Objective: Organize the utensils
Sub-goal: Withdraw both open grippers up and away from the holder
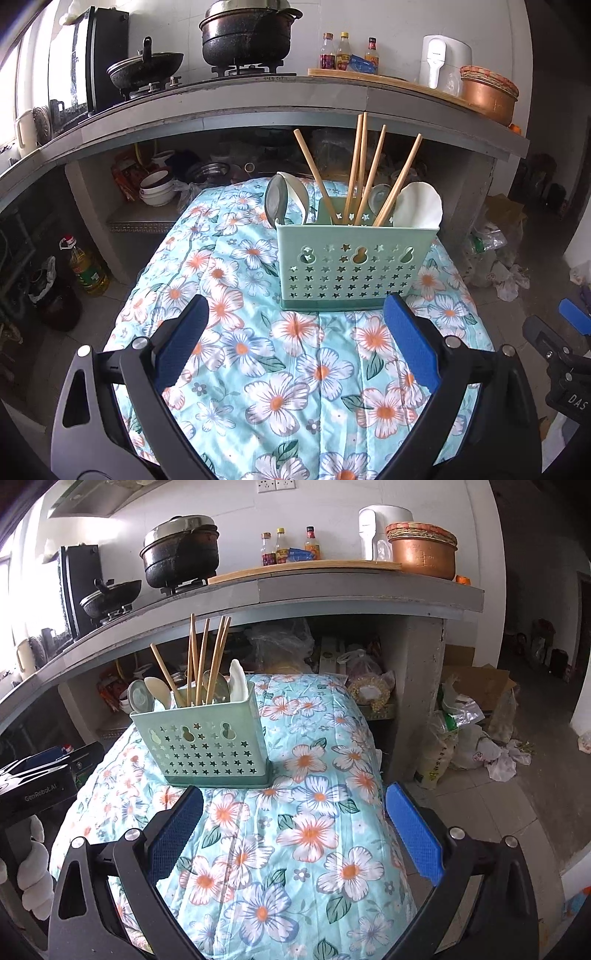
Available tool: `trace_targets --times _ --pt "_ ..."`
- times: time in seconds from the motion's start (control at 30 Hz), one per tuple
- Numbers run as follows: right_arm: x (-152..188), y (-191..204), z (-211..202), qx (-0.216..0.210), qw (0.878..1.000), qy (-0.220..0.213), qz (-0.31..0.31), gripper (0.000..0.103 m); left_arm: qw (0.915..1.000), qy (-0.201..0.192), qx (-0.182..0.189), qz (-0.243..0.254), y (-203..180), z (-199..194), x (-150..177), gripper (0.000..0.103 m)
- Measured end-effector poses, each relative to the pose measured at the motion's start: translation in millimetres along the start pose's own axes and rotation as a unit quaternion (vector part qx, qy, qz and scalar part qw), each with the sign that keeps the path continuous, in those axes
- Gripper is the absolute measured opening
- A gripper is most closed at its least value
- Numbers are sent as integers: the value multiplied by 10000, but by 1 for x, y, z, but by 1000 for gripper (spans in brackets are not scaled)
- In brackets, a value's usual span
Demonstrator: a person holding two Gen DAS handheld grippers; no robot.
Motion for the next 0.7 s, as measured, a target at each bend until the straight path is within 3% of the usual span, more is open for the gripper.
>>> trace_targets --times 0.7 --pt "-11 4 -15 134 9996 -136 -189 97 9997 -231 -25 81 -15 -14 -5 92"
Point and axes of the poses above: each gripper's, at about its wrist camera, not at the fingertips, and z roughly the way its jaws point, y to its left, x to its underside, the point moved 5 cm from there along z, roughly the way its jaws point, and after that the axes turned 8 degrees about z, right-handed, at the moved point
